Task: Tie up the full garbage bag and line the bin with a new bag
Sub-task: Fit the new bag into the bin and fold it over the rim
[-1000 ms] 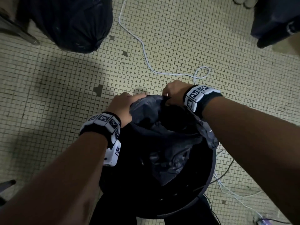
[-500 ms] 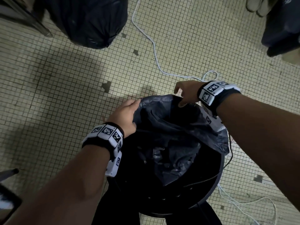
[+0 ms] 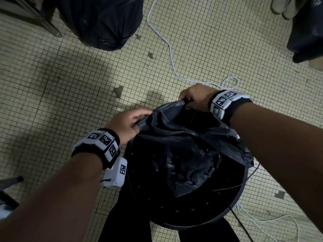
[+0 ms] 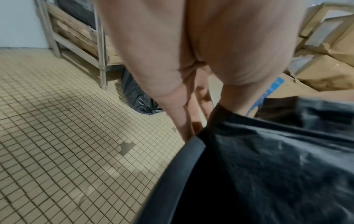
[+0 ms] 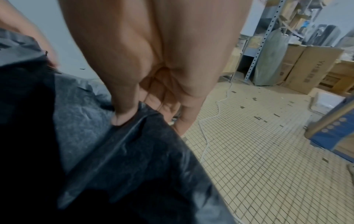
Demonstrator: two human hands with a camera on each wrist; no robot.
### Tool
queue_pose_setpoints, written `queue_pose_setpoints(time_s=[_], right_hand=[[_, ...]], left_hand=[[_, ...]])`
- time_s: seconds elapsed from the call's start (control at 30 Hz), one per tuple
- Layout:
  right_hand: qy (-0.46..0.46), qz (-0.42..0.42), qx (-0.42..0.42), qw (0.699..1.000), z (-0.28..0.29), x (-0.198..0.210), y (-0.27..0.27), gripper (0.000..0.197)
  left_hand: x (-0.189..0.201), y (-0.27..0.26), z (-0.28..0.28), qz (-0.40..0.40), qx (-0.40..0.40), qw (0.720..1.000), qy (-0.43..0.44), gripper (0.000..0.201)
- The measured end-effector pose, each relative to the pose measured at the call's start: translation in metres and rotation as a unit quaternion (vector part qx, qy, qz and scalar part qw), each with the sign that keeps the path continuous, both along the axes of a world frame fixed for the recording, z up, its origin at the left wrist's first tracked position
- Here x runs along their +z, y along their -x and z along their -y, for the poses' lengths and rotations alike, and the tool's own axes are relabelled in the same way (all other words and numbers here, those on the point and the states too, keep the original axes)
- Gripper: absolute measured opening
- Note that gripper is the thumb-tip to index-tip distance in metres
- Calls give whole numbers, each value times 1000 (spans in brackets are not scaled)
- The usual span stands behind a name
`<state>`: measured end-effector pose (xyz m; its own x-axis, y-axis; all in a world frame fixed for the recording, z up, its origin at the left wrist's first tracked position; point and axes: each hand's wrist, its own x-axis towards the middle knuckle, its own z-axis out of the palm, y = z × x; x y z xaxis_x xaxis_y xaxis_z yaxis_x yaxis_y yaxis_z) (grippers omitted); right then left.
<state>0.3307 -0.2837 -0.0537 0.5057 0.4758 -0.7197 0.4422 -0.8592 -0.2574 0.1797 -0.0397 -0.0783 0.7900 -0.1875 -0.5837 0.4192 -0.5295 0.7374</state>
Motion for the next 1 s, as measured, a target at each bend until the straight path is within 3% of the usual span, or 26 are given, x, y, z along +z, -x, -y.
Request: queue_pose_setpoints(time_s=[0.2,0.37,0.47,0.53,0.77,0.9,1.0], right_hand=[[5,-4,-41,999,13,2,-9,30],[8,-7,-57,998,22,0,-12,30],[15,5,-73,997,32,-2,-14,31],[24,15,-74,997,39,-1,-15,32],[71,50,-54,995,37,2,-10,32],[-43,62,-28,997,17,1,2,39],[-63,65,3,996,6,0,4,30]], left_hand=[[11,-9,6,99,13,987,-129,39],[11,-7,-2,-1,-23,984,-179,53],[9,6,-15,-71,-39,981,-179,47],[9,15,-18,-51,-16,981,-186,37],[-1,22,-3,9,110,984,-140,41],[-7,19,3,-15,180,974,-138,23],[-12,22,2,-8,150,981,-124,21]])
